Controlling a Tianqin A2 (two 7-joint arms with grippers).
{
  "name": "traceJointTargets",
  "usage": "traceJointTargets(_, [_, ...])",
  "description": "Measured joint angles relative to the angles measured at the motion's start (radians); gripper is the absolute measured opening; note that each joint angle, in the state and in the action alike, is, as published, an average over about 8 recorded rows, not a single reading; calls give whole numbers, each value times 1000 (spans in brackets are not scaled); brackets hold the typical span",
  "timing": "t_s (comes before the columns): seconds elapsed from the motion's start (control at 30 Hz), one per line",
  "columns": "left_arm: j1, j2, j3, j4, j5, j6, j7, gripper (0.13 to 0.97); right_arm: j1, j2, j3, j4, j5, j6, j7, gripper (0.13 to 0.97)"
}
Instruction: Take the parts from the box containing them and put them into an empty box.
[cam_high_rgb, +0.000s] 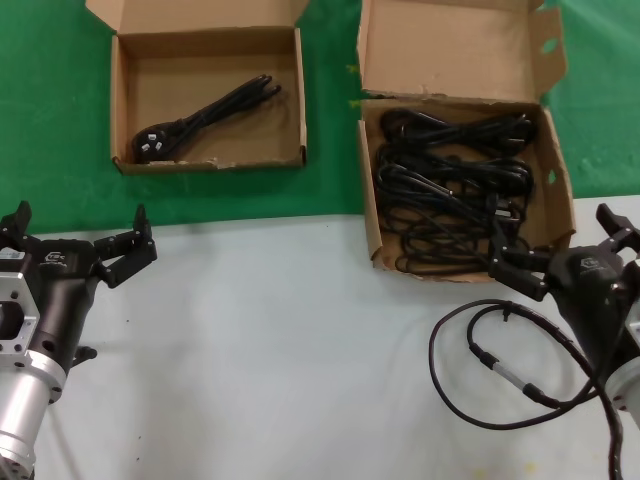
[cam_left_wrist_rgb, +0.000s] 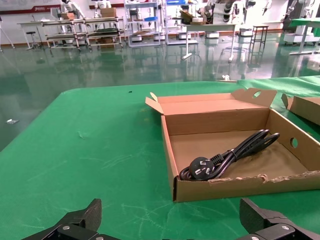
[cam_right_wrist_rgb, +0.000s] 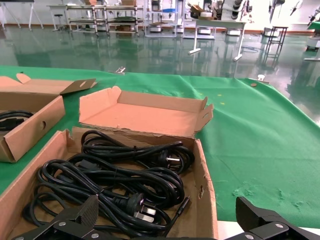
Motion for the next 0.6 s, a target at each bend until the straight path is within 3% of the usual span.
traceJointTargets(0.6, [0,0,0,0,0,0,0,966,0,0,0,0,0,0,0,966])
